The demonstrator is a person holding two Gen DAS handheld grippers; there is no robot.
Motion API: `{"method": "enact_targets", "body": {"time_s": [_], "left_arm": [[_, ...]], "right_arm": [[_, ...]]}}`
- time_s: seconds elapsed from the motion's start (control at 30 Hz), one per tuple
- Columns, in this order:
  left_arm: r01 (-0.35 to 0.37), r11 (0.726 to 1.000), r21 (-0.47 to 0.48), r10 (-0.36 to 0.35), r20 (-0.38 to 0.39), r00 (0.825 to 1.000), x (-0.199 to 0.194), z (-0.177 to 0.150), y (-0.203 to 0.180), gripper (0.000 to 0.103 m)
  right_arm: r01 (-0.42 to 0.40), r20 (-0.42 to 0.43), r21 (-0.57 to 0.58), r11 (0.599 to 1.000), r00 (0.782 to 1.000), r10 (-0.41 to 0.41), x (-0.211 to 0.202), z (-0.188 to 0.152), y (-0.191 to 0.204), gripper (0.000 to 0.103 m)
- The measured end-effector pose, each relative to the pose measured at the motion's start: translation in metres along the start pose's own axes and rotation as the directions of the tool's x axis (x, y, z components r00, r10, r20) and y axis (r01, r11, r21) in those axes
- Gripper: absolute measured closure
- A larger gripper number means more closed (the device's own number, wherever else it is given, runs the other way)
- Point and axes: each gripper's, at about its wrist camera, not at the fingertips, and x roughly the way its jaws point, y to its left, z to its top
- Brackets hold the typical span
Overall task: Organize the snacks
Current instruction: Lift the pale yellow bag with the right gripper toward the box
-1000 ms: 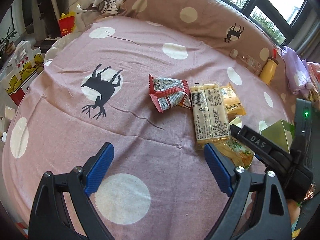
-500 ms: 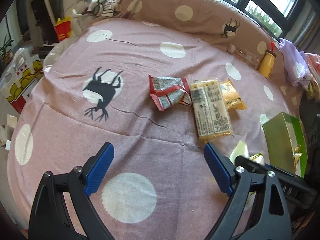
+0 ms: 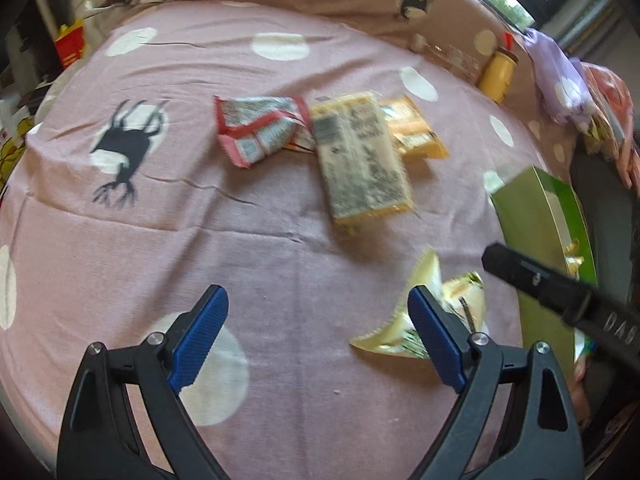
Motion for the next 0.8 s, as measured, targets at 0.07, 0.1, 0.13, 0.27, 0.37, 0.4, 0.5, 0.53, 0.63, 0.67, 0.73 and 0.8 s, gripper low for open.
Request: {"method": "enact_targets", "body": {"time_s": [0.07,0.1,0.13,0.27,0.37,0.4,0.5,0.53,0.63,0.67,0.73,0.8], "left_arm": [[0.045,0.998,0.045,-0.044,-0.027,0.999,0.004,-0.003,-0.014,0.011],[0.063,0.996,0.062,-0.060,-0.037,0.998,0.006,-0.004,-0.020,0.011],[0.080,0.993,0.084,-0.076,-0.049,0.996,0.009,-0.006,-0.028,0.012],[0.126,0.983,0.136,-0.112,-0.102,0.988,0.021,-0.014,-0.047,0.014],[0.172,0.977,0.128,-0.155,-0.133,0.979,0.030,-0.016,-0.053,0.024],[0.179,0.976,0.128,-0.161,-0.139,0.977,0.033,-0.017,-0.055,0.027],[0.176,0.973,0.149,-0.157,-0.131,0.979,0.034,-0.018,-0.059,0.043],[0.193,0.970,0.146,-0.174,-0.134,0.976,0.034,-0.017,-0.059,0.048],[0.189,0.969,0.158,-0.171,-0.121,0.978,0.033,-0.018,-0.064,0.051],[0.192,0.969,0.153,-0.176,-0.117,0.977,0.033,-0.018,-0.064,0.053],[0.199,0.970,0.141,-0.184,-0.110,0.977,0.030,-0.017,-0.064,0.055],[0.195,0.970,0.148,-0.183,-0.090,0.979,0.024,-0.016,-0.067,0.057]], "right_arm": [[-0.056,-0.019,0.039,0.998,0.998,0.056,0.000,0.000,-0.008,0.039],[-0.079,-0.043,0.052,0.995,0.996,0.081,0.003,0.000,-0.010,0.039],[-0.102,-0.073,0.067,0.993,0.992,0.106,0.010,-0.001,-0.011,0.039],[-0.112,-0.126,0.066,0.991,0.985,0.120,0.025,-0.005,-0.002,0.039],[-0.116,-0.140,0.029,0.993,0.983,0.119,0.030,-0.010,0.007,0.039],[-0.126,-0.151,0.026,0.992,0.980,0.128,0.033,-0.011,0.009,0.039],[-0.129,-0.176,0.012,0.992,0.976,0.129,0.041,-0.013,0.012,0.041],[-0.123,-0.178,0.009,0.992,0.976,0.123,0.043,-0.013,0.012,0.044],[-0.130,-0.174,0.003,0.992,0.976,0.128,0.042,-0.013,0.011,0.048],[-0.134,-0.169,0.004,0.991,0.977,0.133,0.041,-0.013,0.011,0.050],[-0.133,-0.157,-0.002,0.991,0.979,0.131,0.037,-0.013,0.012,0.050],[-0.133,-0.135,-0.018,0.991,0.982,0.129,0.031,-0.012,0.014,0.050]]}}
